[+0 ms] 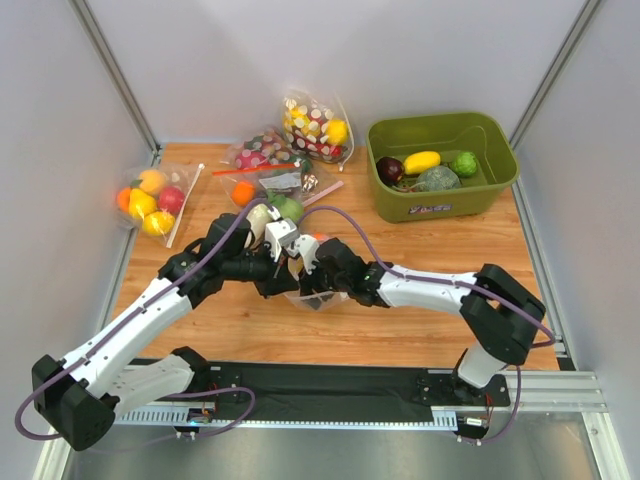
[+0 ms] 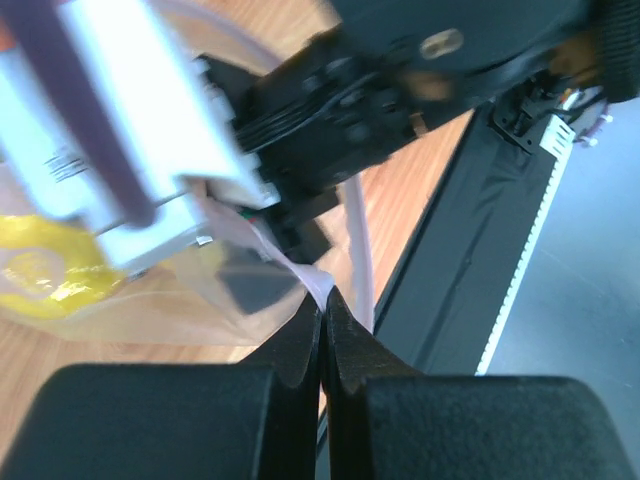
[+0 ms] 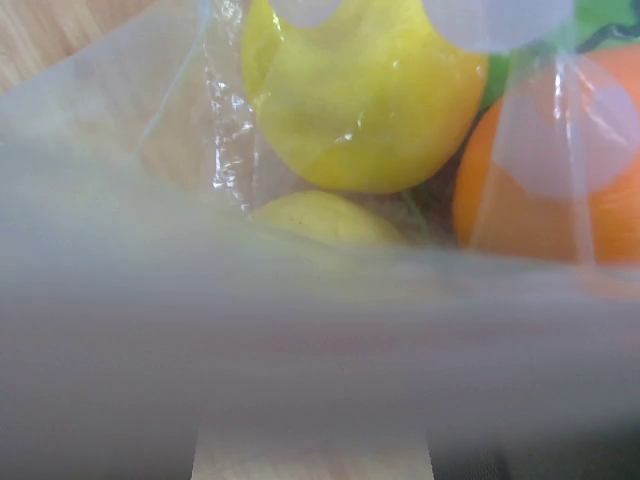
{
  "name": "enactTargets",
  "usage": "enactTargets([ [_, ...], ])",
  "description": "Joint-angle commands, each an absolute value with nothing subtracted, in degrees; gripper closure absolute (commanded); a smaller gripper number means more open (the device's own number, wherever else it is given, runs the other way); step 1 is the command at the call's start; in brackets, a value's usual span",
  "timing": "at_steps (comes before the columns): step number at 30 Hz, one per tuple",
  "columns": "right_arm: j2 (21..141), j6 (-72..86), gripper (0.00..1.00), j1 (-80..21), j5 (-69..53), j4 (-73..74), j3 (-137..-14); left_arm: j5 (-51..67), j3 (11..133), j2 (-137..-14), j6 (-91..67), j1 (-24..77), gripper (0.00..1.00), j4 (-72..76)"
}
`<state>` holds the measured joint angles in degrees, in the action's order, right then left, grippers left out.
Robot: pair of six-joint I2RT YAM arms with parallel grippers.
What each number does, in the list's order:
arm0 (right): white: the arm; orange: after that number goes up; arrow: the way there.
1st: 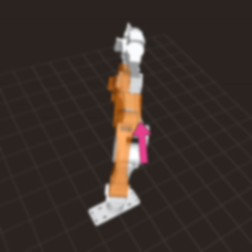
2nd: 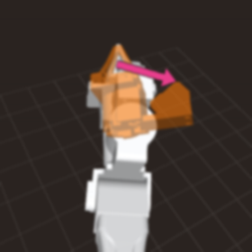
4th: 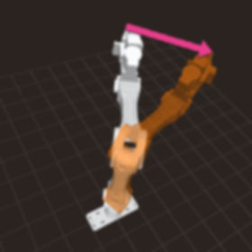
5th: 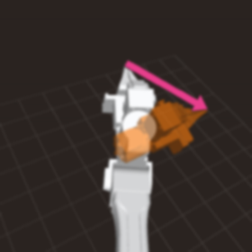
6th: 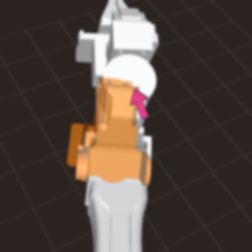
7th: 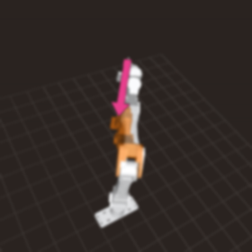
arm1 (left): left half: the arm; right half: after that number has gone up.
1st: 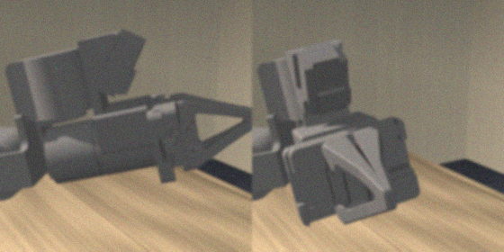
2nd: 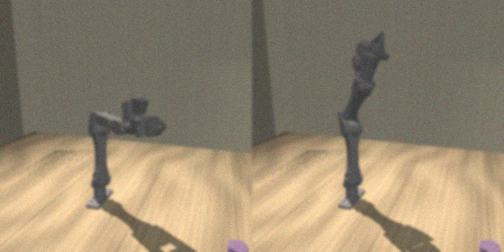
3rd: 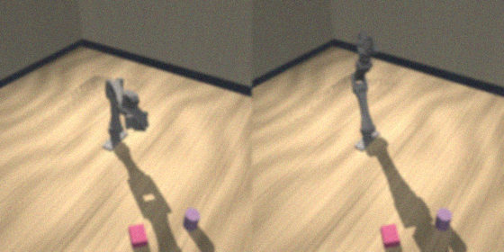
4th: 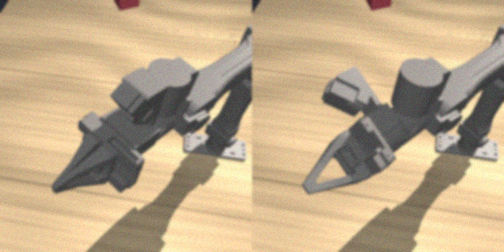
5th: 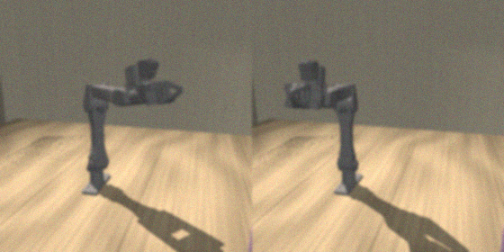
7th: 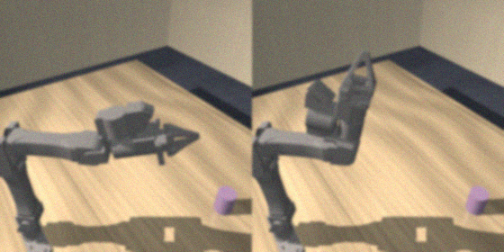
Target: Open the zip-top bag and remove the fake food
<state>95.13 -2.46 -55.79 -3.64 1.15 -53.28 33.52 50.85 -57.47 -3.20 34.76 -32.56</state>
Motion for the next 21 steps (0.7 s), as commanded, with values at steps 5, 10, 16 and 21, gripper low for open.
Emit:
enactTargets([
  [5, 82.81, -2.2, 0.73, -55.64, -3.95, 9.75, -54.49, 24.53, 53.26, -57.74, -2.46, 34.72, 1.0, -31.99],
  [10, 79.46, -2.02, 0.74, -55.28, -5.89, 14.05, -56.42, 19.08, 53.52, -58.8, -2.64, 34.37, 1.0, -33.13],
  [16, 73.58, -2.2, 0.77, -53.79, -10.27, 18.62, -57.21, 16.0, 53.61, -59.94, -3.34, 33.22, 1.0, -34.1],
  [21, 69.18, -0.88, 0.78, -51.95, -15.81, 19.95, -57.31, 15.99, 53.79, -60.73, -3.6, 32.78, 1.0, -34.28],
])
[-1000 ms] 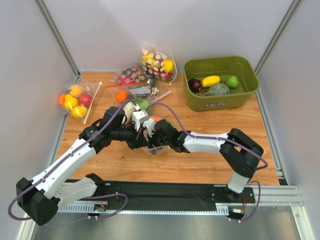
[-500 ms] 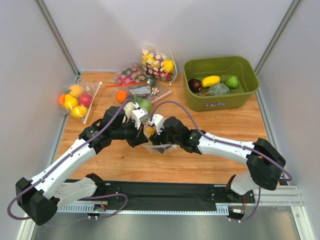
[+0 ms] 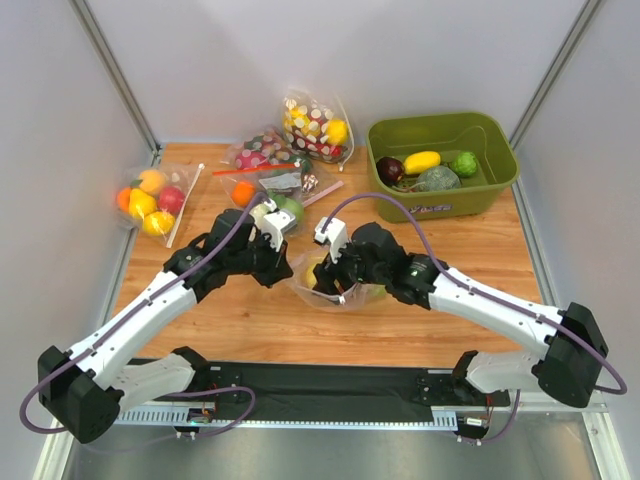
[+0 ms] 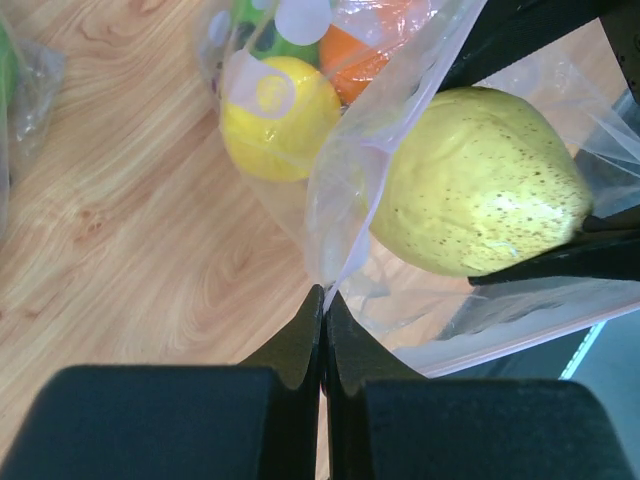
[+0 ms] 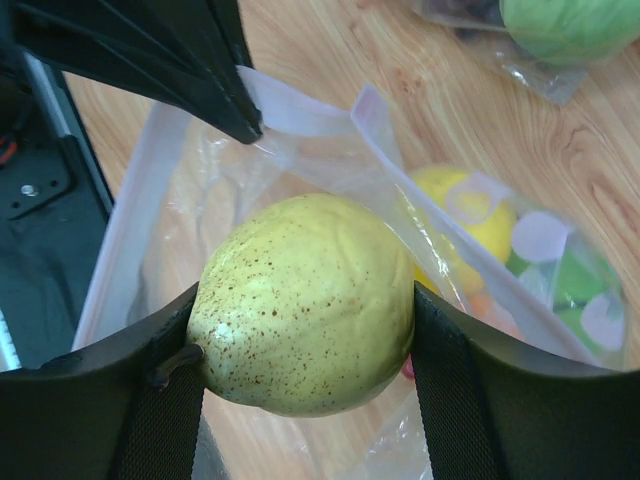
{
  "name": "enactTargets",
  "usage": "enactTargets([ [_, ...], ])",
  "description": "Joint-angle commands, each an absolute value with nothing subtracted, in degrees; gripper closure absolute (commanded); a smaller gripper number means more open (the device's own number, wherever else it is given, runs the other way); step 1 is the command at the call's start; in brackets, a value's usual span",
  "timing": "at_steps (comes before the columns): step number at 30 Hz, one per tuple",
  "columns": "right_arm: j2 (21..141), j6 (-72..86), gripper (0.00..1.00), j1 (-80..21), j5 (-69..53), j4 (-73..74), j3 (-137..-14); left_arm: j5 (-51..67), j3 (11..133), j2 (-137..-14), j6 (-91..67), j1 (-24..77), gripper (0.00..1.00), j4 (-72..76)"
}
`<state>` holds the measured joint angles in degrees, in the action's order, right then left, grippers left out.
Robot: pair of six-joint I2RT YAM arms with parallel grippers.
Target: Open the zip-top bag and remove the fake food
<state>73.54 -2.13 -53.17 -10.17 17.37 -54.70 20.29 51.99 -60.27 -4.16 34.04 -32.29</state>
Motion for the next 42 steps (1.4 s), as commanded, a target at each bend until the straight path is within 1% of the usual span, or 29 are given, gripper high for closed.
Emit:
enactTargets([
  [1, 67.86, -0.36, 0.78, -50.9, -17.91, 18.65, -57.13, 16.08, 53.79, -60.82, -3.6, 32.78, 1.0, -34.28],
  [6, 66.18, 5.44, 0.78, -48.52, -22.32, 12.67, -55.38, 18.19, 53.35, -60.56, -3.6, 32.78, 1.0, -33.31],
  [14, 69.34, 10.54, 0.71, -47.46, -27.59, 2.91, -56.34, 22.06, 52.56, -60.55, -4.39, 32.78, 1.0, -31.64],
  [19, 67.5, 13.27, 0.68, -44.92, -30.14, -1.83, -56.52, 21.71, 52.47, -60.73, -4.74, 32.78, 1.0, -31.47],
  [29, 63.55, 15.99, 0.69, -38.94, -32.25, -6.76, -58.18, 18.9, 52.91, -61.79, -5.54, 32.78, 1.0, -32.17],
  [32, 63.19, 15.12, 0.7, -36.22, -31.73, -7.38, -59.59, 18.28, 53.17, -61.79, -5.1, 32.78, 1.0, -32.52],
  [36, 65.38, 13.19, 0.71, -28.51, -29.98, -7.3, -61.34, 17.58, 53.17, -61.09, -4.31, 32.78, 1.0, -32.96],
  [40, 70.74, 10.38, 0.71, -21.46, -27.6, -6.86, -64.77, 17.58, 53.35, -60.91, -3.87, 32.78, 1.0, -33.22],
  [42, 75.39, 8.36, 0.71, -18.3, -25.59, -5.98, -66.79, 17.67, 53.44, -61.0, -3.6, 32.78, 1.0, -33.31],
])
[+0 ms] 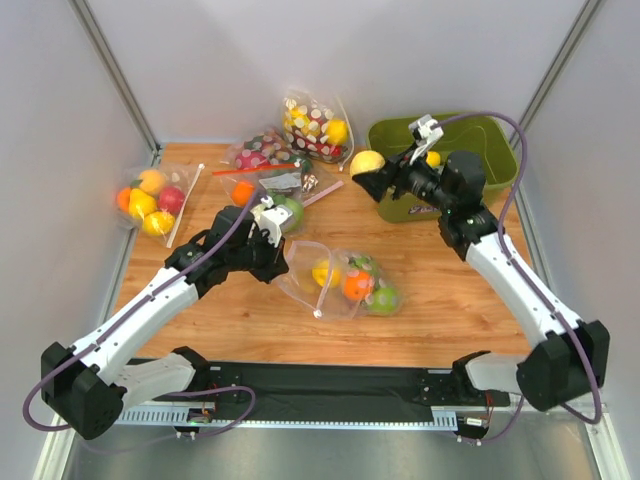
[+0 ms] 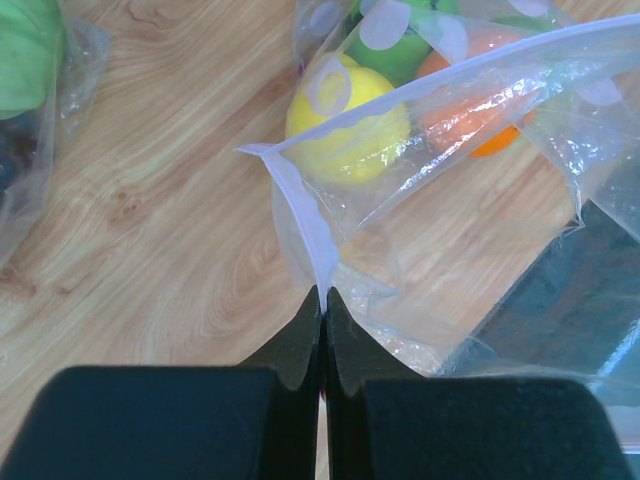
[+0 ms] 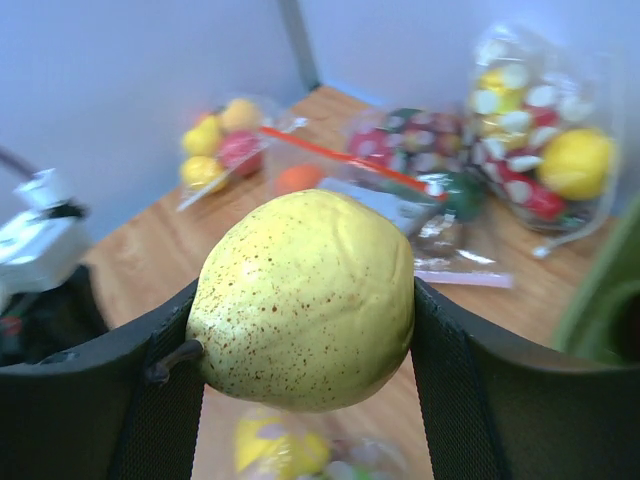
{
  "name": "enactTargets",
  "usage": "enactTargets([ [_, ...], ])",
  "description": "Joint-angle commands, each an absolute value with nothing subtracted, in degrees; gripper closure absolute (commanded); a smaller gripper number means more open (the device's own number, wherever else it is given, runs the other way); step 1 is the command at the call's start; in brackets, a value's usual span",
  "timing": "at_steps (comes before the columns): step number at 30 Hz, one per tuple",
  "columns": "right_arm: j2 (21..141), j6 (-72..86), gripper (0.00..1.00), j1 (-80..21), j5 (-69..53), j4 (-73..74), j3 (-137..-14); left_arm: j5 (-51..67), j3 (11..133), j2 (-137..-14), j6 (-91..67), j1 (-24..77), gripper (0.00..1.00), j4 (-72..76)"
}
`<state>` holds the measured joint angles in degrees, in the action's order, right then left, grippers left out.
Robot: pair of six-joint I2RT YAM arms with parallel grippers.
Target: Open the zip-top bag and remove the fake food
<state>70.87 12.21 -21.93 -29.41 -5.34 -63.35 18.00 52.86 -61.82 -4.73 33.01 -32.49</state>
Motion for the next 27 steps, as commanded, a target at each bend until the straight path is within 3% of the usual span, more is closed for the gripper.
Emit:
enactTargets([
  [1, 77.06, 7.57, 0.72, -17.59, -24.62, -5.8, -68.89, 17.67, 53.44, -60.91, -3.52, 32.78, 1.0, -33.31],
  [8, 96.21, 6.24, 0.73, -11.52, -14.26, -5.8, -77.42, 17.58, 53.35, -60.03, -2.99, 32.78, 1.0, -33.4],
  [12, 100.45, 5.1, 0.73, -10.02, -9.59, -5.54, -78.4, 17.67, 53.26, -59.94, -2.99, 32.78, 1.0, -33.31],
  [27, 102.13, 0.35, 0.7, -10.46, -7.29, 3.6, -72.87, 18.19, 53.7, -60.73, -1.85, 32.78, 1.0, -33.84],
])
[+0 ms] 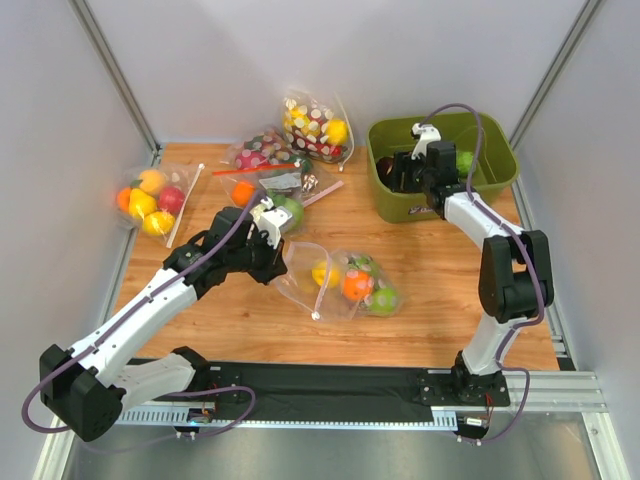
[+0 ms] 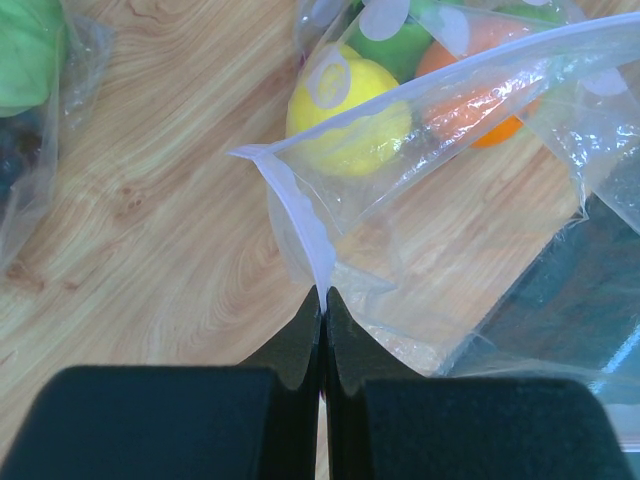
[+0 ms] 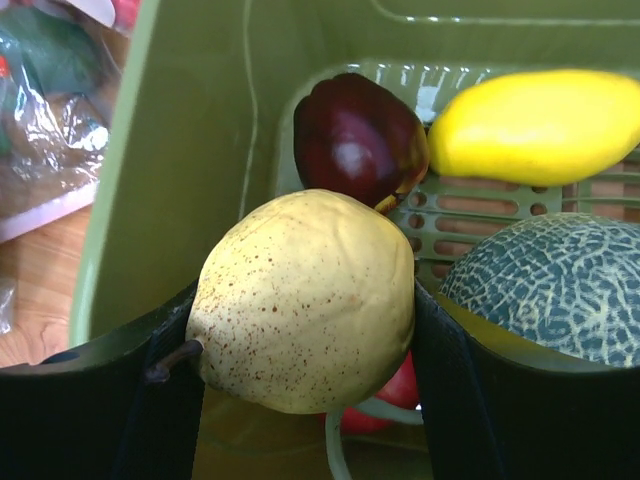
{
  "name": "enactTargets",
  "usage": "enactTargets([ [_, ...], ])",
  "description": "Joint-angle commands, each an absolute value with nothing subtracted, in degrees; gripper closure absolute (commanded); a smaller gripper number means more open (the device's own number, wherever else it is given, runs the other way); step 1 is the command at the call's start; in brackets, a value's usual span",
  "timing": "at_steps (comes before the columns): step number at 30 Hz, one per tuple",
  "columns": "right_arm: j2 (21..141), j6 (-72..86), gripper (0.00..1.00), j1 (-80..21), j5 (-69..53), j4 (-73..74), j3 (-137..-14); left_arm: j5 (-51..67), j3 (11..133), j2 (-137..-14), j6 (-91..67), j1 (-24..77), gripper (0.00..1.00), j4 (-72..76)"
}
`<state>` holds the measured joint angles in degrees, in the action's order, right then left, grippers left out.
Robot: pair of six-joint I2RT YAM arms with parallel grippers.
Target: Open the zip-top bag and remove the fake food
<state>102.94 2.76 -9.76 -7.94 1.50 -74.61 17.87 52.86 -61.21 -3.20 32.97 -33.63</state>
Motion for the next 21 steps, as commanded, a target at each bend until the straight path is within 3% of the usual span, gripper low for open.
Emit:
enactTargets([
  [1, 101.87, 0.26, 0.7, -10.72, -7.73, 4.13, -72.25, 18.19, 53.7, -60.65, -1.67, 32.78, 1.0, -33.84],
  [9, 96.16, 0.26, 0.68, -12.04, -8.61, 5.98, -67.5, 18.02, 53.7, -60.65, -1.58, 32.78, 1.0, -33.93],
  [12, 94.49, -1.67, 0.37, -12.65, -9.23, 7.99, -67.85, 18.1, 53.7, -60.64, -1.67, 32.78, 1.0, -33.84],
  [13, 94.05, -1.67, 0.14, -12.92, -9.32, 8.87, -68.11, 18.19, 53.88, -60.56, -1.67, 32.78, 1.0, -33.66],
  [14, 93.0, -1.76, 0.0, -13.01, -9.32, 9.14, -68.29, 18.45, 53.96, -60.47, -1.58, 32.78, 1.0, -33.58],
  [21, 84.3, -2.72, 0.0, -13.18, -5.81, 11.69, -70.49, 19.34, 57.47, -62.04, -1.49, 32.78, 1.0, -33.31],
])
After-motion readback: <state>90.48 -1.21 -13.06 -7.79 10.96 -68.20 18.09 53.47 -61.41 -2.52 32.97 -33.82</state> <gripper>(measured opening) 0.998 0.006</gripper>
